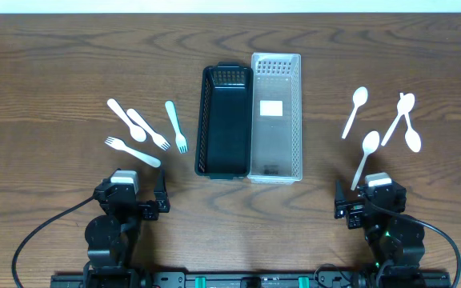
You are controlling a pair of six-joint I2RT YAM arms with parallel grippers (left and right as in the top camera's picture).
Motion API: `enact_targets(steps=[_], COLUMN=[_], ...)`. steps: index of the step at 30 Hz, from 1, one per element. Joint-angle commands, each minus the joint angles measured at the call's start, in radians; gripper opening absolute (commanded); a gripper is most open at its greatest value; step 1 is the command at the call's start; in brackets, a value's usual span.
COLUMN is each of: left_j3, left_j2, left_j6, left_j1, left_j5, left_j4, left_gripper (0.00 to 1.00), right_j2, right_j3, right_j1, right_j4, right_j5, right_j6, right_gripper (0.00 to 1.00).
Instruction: Pack container
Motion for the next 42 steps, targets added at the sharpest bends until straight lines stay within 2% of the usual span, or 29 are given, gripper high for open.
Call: enact_targets(steps=[1,4,9,14,19,23,25,31,35,39,42], left_j3=[-0.007,-0.007,-0.007,-0.007,-0.007,0.019,0.055,0.217,0.377,0.573,0.712], left_j2=[-0.005,-0.006,-0.005,-0.005,-0.004,0.008,0.031,0.238,0.447,0.676,0.826], left_j6=[-0.001,-0.001,-0.001,-0.002,-0.051,-0.078,-0.116,-0.245,-0.264,-0.248,-0.195], left_j1=[0.003,0.003,0.003,0.003,0.003,0.003,0.003,0.003,0.003,0.004,0.004], left_j5=[-0.004,-0.004,-0.004,-0.004,0.037,0.106,0.105,0.104,0.104,0.103,0.103], left_j4=[-0.003,-0.003,0.036,-0.018,-0.071,-0.091,-0.111,-0.148,-0.212,-0.299,-0.384], left_gripper=[0.98,0.98,0.98,0.98,0.98,0.98,0.98,0.98,0.98,0.98,0.98], right_j2=[-0.007,-0.007,-0.007,-0.007,-0.004,0.048,0.119,0.484,0.813,1.131,1.305], right_j3=[-0.007,-0.007,-0.007,-0.007,-0.006,0.014,0.043,0.239,0.505,0.851,1.070], right_j1=[0.003,0.003,0.003,0.003,0.003,0.003,0.003,-0.005,-0.030,-0.050,-0.050], right_j4=[0.011,0.054,0.061,0.061,0.063,0.066,0.067,0.045,-0.066,-0.261,-0.379], right_j5=[-0.008,-0.036,-0.246,-0.381,-0.386,-0.330,-0.314,-0.282,-0.281,-0.281,-0.281], right_j6=[0.011,0.024,0.064,0.064,0.080,0.232,0.315,0.324,0.229,0.068,0.052], right_gripper=[0.99,0.99,0.99,0.99,0.99,0.99,0.99,0.99,0.99,0.99,0.99])
